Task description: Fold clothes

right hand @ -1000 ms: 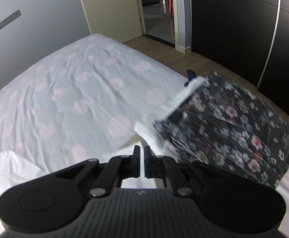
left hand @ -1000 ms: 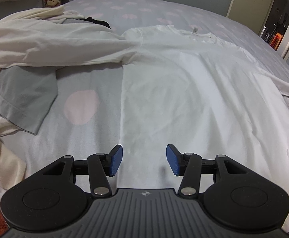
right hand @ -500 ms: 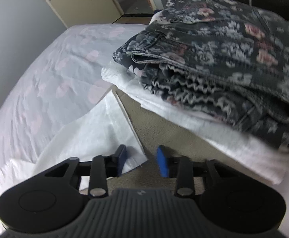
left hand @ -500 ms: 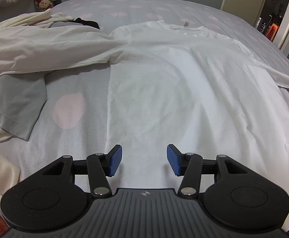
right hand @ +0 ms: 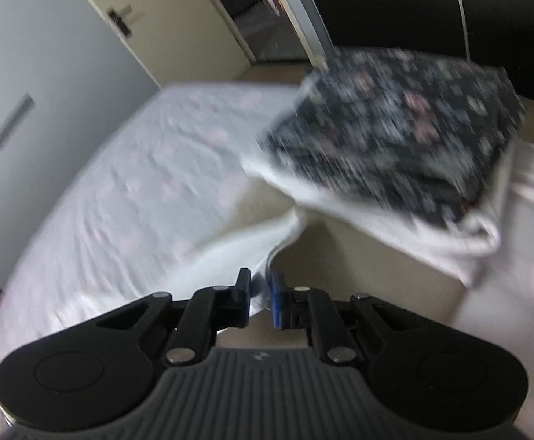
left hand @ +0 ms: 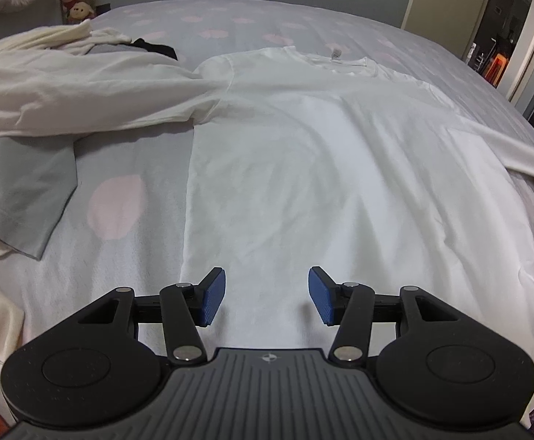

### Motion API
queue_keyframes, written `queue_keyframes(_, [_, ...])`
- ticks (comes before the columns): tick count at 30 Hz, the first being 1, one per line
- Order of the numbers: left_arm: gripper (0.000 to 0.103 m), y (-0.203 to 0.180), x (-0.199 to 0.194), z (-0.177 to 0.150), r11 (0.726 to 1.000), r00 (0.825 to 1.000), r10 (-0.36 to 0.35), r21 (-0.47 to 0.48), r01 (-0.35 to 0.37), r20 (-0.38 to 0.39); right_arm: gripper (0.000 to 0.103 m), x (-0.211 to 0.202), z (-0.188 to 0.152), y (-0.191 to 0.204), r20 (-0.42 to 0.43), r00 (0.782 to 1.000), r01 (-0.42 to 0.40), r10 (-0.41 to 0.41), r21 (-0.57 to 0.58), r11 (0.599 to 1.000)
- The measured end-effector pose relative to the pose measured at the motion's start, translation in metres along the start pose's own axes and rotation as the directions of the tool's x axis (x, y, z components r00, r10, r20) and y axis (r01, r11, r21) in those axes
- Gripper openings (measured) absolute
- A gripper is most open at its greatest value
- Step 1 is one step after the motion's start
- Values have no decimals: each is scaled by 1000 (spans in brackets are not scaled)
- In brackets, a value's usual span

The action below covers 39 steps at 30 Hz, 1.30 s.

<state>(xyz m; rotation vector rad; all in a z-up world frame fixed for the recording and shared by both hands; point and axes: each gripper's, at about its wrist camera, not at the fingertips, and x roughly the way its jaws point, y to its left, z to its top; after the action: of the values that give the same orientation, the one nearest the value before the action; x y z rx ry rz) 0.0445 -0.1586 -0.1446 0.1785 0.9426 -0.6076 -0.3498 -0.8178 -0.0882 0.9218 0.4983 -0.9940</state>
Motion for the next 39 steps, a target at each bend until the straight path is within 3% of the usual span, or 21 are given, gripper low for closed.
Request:
queue_keyframes(2, [48,2,-3,0,1000,1000,-3,-1,3,8,13,9,-13,-12,-33,999,32,-31,25,999])
queue_keyframes(3, [48,3,-5,0,1000,1000,-5,-1,5,13,6,13,-19,-18,-49,998,51,-49,38,998])
queue_keyframes(5, [48,6,-9,-1,1000,1000,-4,-8,4,18,3,22,-28,-26,-72,993,97,-94,43,994])
queue_keyframes(9, [49,10,-18,-2,1000,1000,-9,-2,9,13,8,20,-33,-30,-67,991,120,-119,7,993])
queue_keyframes(13, [52,11,-25,-6,1000,999,-29,7,29,-19,14,-1,-39,-5,-69,996,41,-47,-90,995])
queue_keyframes(17, [52,15,-31,-15,998,995,-67,-16,66,-67,29,-19,-63,31,-120,991,-76,55,-180,981])
queue_keyframes(19, [52,20,-35,-20,996,993,-83,-47,80,-88,29,-25,-81,50,-160,981,-145,111,-226,963])
queue_keyframes(24, [53,37,-35,-32,989,984,-85,-134,64,-156,42,-35,-123,99,-279,942,-281,188,-343,896])
queue_keyframes(28, [54,51,-28,-45,982,971,-65,-188,22,-230,48,-42,-146,128,-349,915,-345,201,-422,839])
queue_keyframes(32, [53,55,-20,-51,982,950,-84,-188,28,-301,49,-46,-163,145,-409,895,-378,178,-484,790])
queue_keyframes(39, [51,54,-13,-58,988,925,-103,-143,54,-367,49,-49,-194,156,-492,862,-407,122,-527,746])
